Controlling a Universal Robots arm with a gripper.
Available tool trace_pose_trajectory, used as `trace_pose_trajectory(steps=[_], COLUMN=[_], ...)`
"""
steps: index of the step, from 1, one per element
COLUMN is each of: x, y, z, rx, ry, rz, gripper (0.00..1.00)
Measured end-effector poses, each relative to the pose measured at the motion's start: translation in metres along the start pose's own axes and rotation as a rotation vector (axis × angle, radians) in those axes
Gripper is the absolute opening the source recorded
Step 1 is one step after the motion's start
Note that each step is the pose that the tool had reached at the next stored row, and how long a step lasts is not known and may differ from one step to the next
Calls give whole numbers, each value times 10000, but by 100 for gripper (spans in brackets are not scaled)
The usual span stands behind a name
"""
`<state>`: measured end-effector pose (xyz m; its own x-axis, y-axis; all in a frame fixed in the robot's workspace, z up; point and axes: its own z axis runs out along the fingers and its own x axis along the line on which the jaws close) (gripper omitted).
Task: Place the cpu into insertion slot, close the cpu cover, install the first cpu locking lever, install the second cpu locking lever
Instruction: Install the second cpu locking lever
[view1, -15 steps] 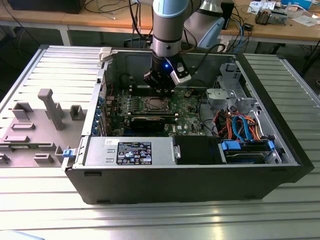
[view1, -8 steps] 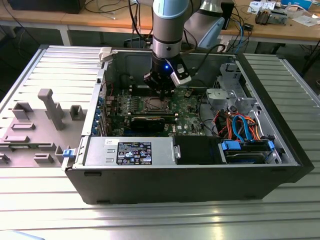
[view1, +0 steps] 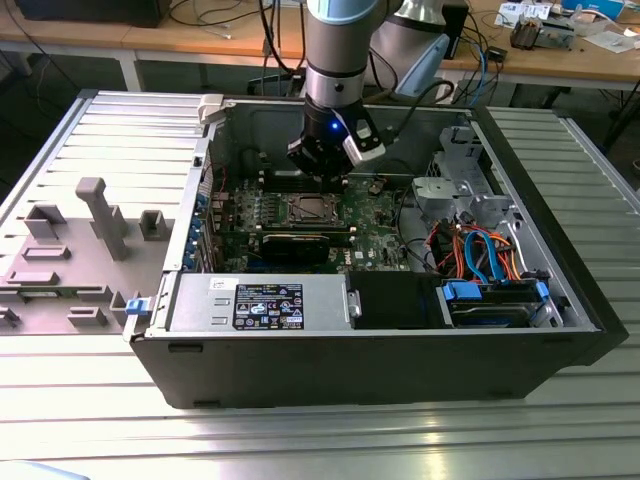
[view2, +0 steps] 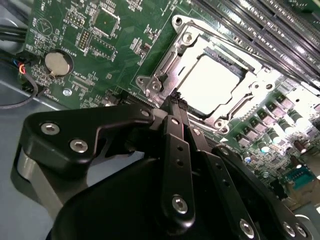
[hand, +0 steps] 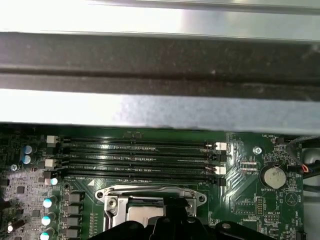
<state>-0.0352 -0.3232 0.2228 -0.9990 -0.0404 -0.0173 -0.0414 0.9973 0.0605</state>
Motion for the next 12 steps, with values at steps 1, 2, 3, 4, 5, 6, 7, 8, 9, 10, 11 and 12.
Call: trace_pose_trajectory(steps=[1, 2, 3, 4, 5, 6, 7, 8, 9, 10, 11, 12], x=[1, 1, 1, 2, 2, 2, 3, 3, 4, 4, 5, 6], y=[-11, -19, -29, -37, -46, -54, -62, -72, -88, -98, -113, -139], z=[-1, -1, -2, -2, -3, -3, -4, -4, -5, -6, -7, -8], rx=[0, 0, 1, 0, 0, 0, 0, 0, 0, -1, -1, -1], ry=[0, 0, 0, 0, 0, 0, 0, 0, 0, 0, -1, -1], rz=[0, 0, 0, 0, 0, 0, 0, 1, 1, 1, 1, 1], gripper=[11, 11, 11, 11, 11, 11, 11, 11, 11, 11, 11, 11])
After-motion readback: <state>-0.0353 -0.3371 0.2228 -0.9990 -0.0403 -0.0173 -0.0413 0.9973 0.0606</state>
